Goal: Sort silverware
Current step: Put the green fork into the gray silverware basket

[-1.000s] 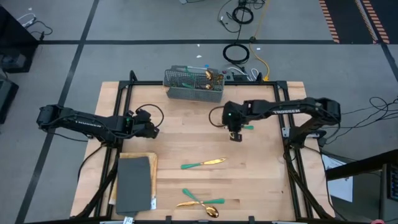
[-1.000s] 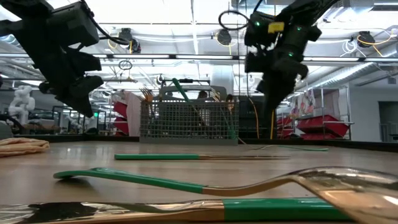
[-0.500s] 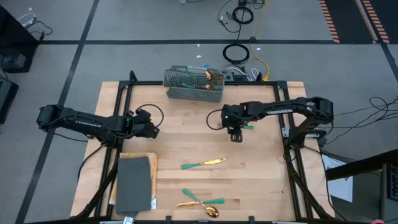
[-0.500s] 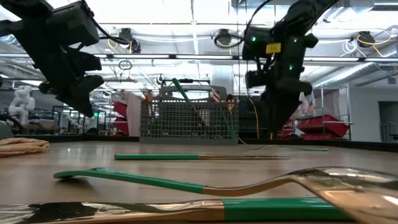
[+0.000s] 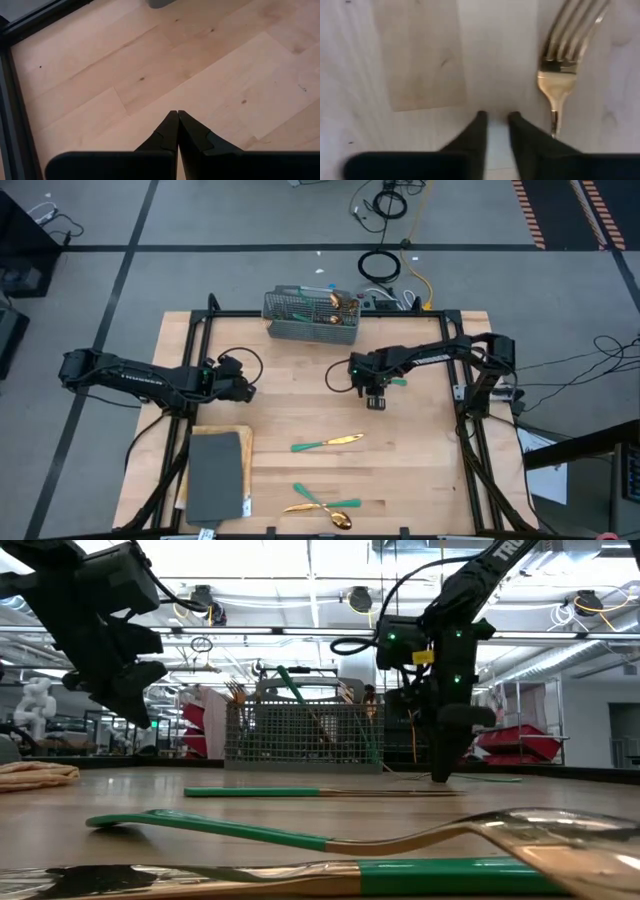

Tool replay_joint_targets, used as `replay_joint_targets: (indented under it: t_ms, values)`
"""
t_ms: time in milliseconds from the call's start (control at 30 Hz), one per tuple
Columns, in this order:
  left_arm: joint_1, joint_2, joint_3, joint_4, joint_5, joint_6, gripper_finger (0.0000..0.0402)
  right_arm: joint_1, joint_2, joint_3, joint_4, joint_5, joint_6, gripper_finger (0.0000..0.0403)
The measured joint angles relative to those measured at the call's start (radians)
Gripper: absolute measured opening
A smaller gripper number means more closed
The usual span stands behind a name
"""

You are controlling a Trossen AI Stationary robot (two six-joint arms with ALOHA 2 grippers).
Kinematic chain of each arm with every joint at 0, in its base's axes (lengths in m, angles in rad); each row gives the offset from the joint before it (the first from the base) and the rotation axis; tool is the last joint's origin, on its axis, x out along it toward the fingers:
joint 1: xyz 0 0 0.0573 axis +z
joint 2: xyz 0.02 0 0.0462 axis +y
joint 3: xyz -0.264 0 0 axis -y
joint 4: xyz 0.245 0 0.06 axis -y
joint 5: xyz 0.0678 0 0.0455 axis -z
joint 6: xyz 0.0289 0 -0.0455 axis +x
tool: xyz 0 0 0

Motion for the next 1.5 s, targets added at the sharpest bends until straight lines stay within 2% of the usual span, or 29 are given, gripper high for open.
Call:
replay_joint_targets:
  t_ms: [33, 100, 400, 533, 700, 1000, 1100, 1233, 1300, 1367, 1433, 1500]
  values:
    - [0.000, 0.000, 0.000, 0.000, 0.000, 0.000, 0.0011, 0.000, 0.000, 0.000, 0.001, -0.005, -0.001, 0.0038]
    - [0.000, 0.000, 0.000, 0.000, 0.000, 0.002, 0.0011, 0.001, -0.005, -0.003, 0.005, -0.005, 0.000, 0.0012]
    - [0.000, 0.000, 0.000, 0.000, 0.000, 0.003, 0.0011, 0.030, -0.111, -0.014, 0.032, 0.042, 0.001, 0.0000]
    - [0.000, 0.000, 0.000, 0.000, 0.000, 0.006, 0.0011, 0.033, -0.191, -0.013, 0.032, 0.021, 0.001, 0.0004]
    - [0.000, 0.000, 0.000, 0.000, 0.000, 0.006, 0.0011, 0.019, -0.263, -0.010, 0.037, -0.021, -0.024, 0.0047]
    - [0.000, 0.000, 0.000, 0.000, -0.001, 0.006, 0.0011, -0.041, -0.173, -0.011, 0.041, -0.035, -0.041, 0.0179]
    - [0.000, 0.000, 0.000, 0.000, -0.003, 0.006, 0.0011, -0.052, -0.122, -0.010, 0.055, -0.022, -0.046, 0.0201]
    - [0.000, 0.000, 0.000, 0.001, -0.014, 0.006, 0.0011, -0.074, -0.057, -0.006, 0.063, -0.028, -0.042, 0.0209]
    - [0.000, 0.000, 0.000, 0.000, -0.015, 0.006, 0.0011, -0.084, -0.031, -0.004, 0.063, -0.040, -0.036, 0.0204]
    - [0.000, 0.000, 0.000, 0.000, -0.015, 0.006, 0.0011, -0.085, -0.014, -0.003, 0.058, -0.044, -0.034, 0.0183]
    - [0.000, 0.000, 0.000, 0.000, -0.016, 0.006, 0.0011, -0.084, -0.008, -0.003, 0.055, -0.048, -0.033, 0.0139]
    - [0.000, 0.000, 0.000, 0.000, -0.019, 0.007, 0.0011, -0.083, -0.008, -0.004, 0.057, -0.053, -0.024, 0.0072]
